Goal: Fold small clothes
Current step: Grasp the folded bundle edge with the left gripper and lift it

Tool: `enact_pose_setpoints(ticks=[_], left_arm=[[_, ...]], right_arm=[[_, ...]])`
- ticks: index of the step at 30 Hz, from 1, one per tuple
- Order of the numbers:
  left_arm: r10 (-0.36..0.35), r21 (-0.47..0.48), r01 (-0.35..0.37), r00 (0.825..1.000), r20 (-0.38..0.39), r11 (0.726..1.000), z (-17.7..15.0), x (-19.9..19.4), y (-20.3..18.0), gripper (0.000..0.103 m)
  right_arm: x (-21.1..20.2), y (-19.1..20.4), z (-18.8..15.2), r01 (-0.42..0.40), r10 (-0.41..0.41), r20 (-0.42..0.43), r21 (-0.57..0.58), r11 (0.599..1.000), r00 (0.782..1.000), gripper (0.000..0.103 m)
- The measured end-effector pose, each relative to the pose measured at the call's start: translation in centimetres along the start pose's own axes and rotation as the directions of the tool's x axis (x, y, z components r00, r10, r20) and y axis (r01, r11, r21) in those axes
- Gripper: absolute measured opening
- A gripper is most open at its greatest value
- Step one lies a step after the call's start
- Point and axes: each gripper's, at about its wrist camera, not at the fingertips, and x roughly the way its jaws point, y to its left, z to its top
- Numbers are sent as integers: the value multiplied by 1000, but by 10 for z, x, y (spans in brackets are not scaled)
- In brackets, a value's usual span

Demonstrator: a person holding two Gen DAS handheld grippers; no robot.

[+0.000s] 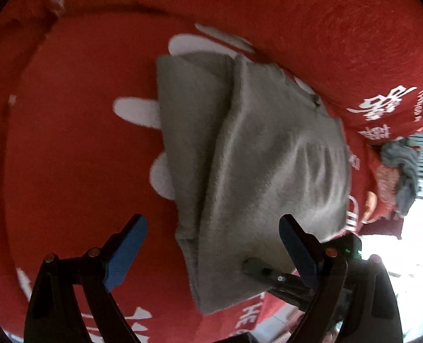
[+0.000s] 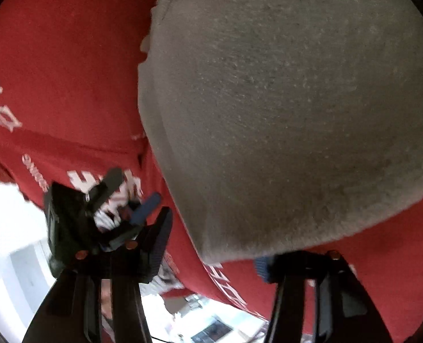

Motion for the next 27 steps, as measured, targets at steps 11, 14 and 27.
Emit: enact_pose_setpoints(ticks=[11,14,27], left_arm=[[-298,-55,295,951,-79,954,28,39,-14,93],[-289,15,292,953,-86,956,41,47,-44,93],[84,224,-68,995,-61,972,37,76,-89,70]], right_arm=[[-42,50,-1,-244,246,34,-64,968,969,8],[-34,53,-7,-175,180,27,-123,977,983,8],[-81,61,-7,335,-345,40,-369,867,938,13]])
